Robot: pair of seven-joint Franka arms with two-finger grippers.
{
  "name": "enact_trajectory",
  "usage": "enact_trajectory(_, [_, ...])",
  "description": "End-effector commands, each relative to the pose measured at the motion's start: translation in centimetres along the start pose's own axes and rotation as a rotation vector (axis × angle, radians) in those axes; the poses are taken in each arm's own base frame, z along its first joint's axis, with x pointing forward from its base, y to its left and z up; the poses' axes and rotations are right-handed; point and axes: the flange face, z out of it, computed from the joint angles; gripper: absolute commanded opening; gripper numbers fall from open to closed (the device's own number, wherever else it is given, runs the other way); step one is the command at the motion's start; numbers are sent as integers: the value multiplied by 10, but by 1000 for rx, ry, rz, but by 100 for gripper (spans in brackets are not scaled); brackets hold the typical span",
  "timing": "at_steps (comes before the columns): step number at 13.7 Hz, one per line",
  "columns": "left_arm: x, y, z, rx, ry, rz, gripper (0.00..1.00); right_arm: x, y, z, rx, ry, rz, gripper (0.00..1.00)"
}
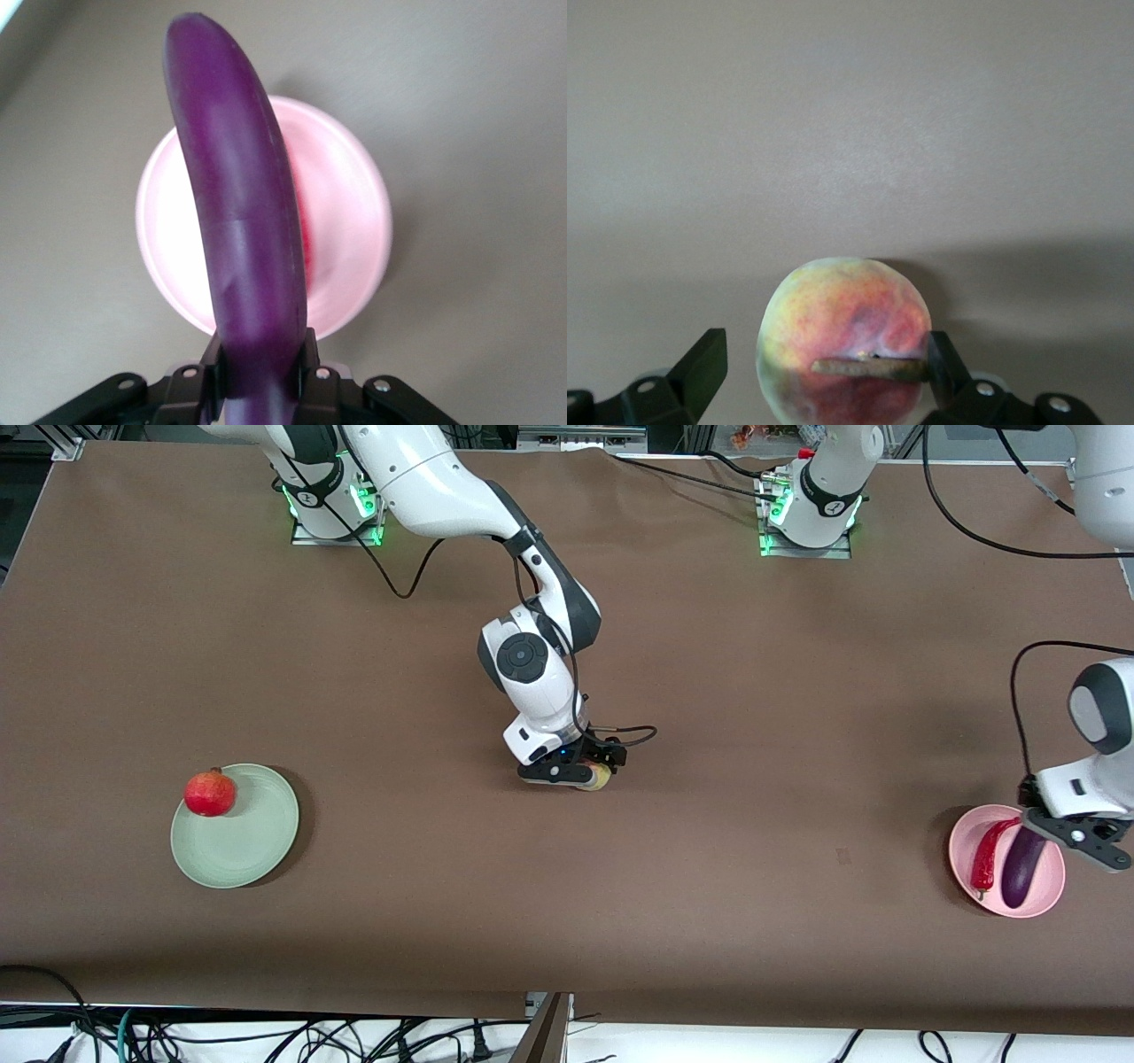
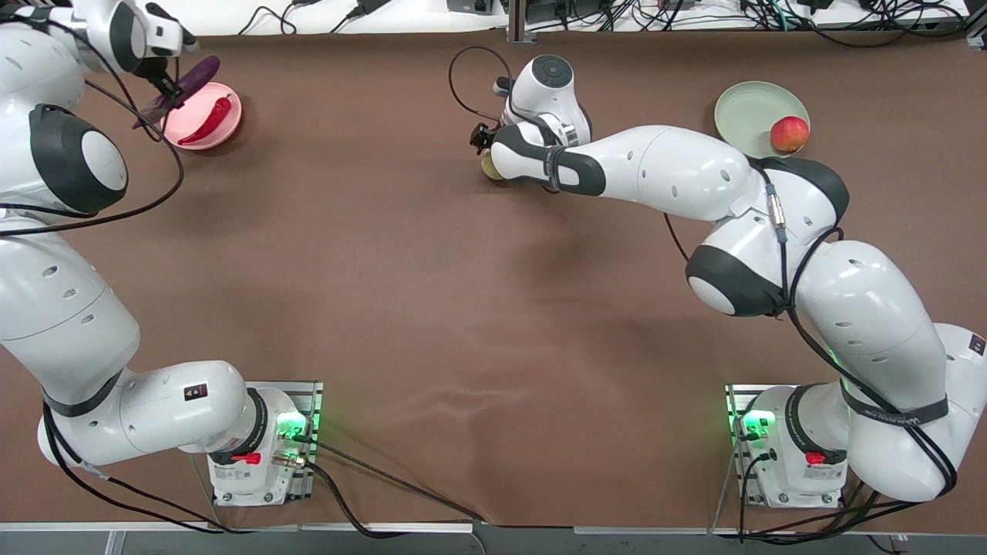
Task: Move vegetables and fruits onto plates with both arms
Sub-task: 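Grasp the peach with the right gripper while the left gripper carries the eggplant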
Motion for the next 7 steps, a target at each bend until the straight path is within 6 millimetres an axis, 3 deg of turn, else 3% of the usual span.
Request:
enact_trajectory(1, [-17, -30, 41, 47, 30, 74, 20, -2, 0, 7, 1, 43, -6, 99])
enact_trajectory(2, [-18, -31, 46, 53, 36, 72, 22, -2, 0, 8, -7, 57, -27, 89])
enact_trajectory(4, [-16, -29, 52, 52, 34, 77, 27, -3, 0, 10, -31, 74, -72, 44])
enact_trajectory(6, [-12, -33, 59, 60, 38, 79, 31, -2, 0, 9, -31, 76, -79, 22])
enact_trajectory(7, [-9, -37, 63, 76, 47, 77, 31, 2, 2, 5, -33, 77, -75, 20])
